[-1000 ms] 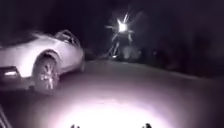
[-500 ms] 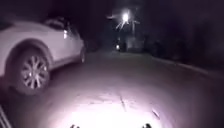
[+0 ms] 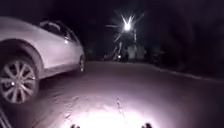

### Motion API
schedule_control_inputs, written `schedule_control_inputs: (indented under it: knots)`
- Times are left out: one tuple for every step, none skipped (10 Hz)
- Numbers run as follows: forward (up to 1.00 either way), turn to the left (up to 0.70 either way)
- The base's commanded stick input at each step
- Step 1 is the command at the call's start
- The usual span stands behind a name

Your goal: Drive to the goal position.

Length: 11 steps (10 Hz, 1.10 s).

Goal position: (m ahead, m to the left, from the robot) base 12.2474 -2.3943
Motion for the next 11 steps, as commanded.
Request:
schedule_control_inputs:
  knots:
    - [0.85,0.00]
    - [0.85,0.00]
    - [0.85,0.00]
    - [0.85,-0.12]
    - [0.85,-0.34]
    - [0.85,-0.34]
    - [0.85,-0.30]
    - [0.85,0.00]
    - [0.85,0.00]
    - [0.85,0.00]
    - [0.85,0.00]
